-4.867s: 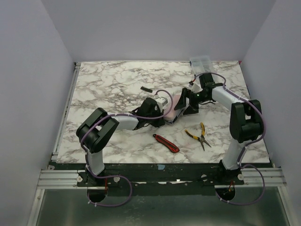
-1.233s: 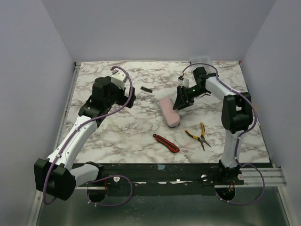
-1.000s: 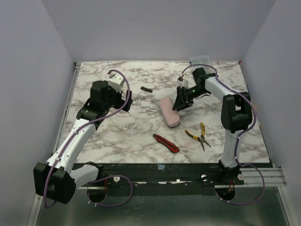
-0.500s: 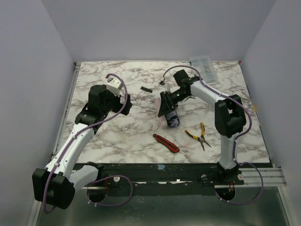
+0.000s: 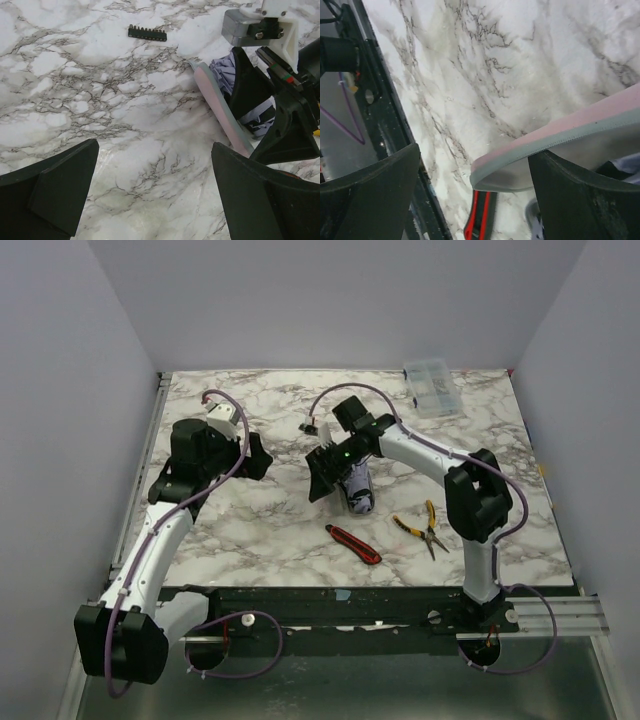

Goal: Open the umbrella

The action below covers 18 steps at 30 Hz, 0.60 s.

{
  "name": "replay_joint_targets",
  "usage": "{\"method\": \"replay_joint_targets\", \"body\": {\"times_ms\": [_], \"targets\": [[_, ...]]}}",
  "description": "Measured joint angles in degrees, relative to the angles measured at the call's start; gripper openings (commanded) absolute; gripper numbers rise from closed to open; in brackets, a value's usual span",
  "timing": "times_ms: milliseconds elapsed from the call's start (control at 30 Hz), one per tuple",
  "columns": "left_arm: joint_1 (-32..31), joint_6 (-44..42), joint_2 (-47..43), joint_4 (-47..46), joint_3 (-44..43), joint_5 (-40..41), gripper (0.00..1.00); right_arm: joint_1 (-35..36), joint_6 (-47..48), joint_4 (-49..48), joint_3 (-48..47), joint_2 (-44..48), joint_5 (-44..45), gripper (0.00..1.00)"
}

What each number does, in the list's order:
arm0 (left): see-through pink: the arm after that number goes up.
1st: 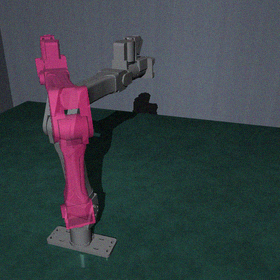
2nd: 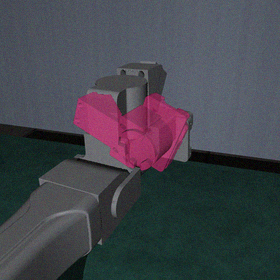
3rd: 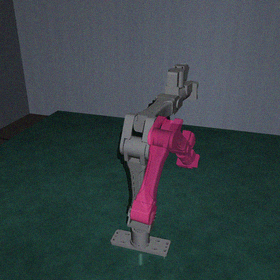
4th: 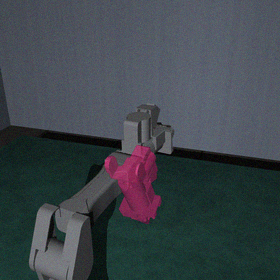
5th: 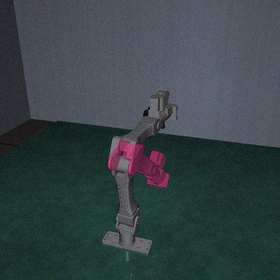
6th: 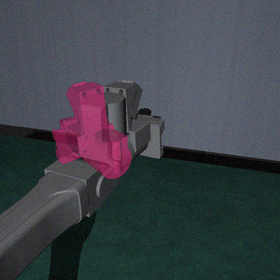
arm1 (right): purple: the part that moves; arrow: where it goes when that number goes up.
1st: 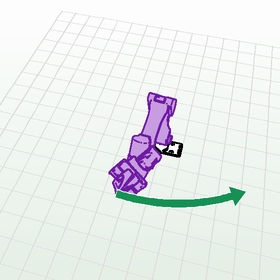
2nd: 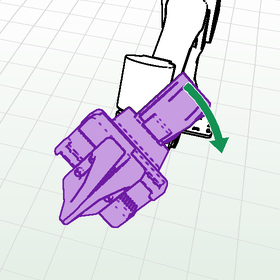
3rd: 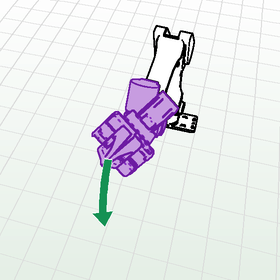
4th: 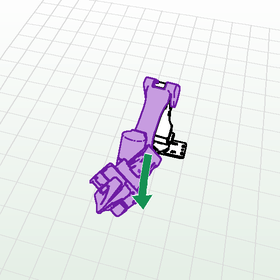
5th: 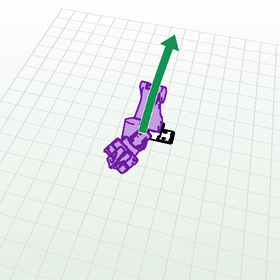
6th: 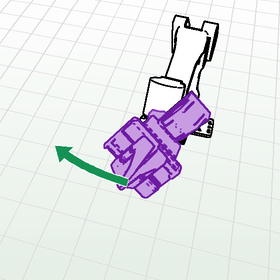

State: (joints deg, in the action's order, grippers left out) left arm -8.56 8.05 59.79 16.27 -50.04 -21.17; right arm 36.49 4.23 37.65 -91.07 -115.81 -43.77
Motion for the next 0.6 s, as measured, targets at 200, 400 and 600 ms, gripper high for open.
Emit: {"method": "replay_joint_targets", "body": {"times_ms": [200, 400, 600], "targets": [[1.8, 0.7, -0.3, 0.0, 0.9, -2.1, 0.98, -0.1, 4.4, 2.0, -0.5, 5.8, 6.8, 0.90], [1.9, 1.5, -0.3, -0.3, 2.3, -3.0, 0.98, -0.3, 3.5, 0.6, 3.5, 18.7, 13.8, 0.80], [1.7, 1.2, -0.1, -0.9, 2.3, -5.4, 0.98, -2.5, -2.2, -2.5, 11.0, 21.4, 21.8, 0.74]]}}
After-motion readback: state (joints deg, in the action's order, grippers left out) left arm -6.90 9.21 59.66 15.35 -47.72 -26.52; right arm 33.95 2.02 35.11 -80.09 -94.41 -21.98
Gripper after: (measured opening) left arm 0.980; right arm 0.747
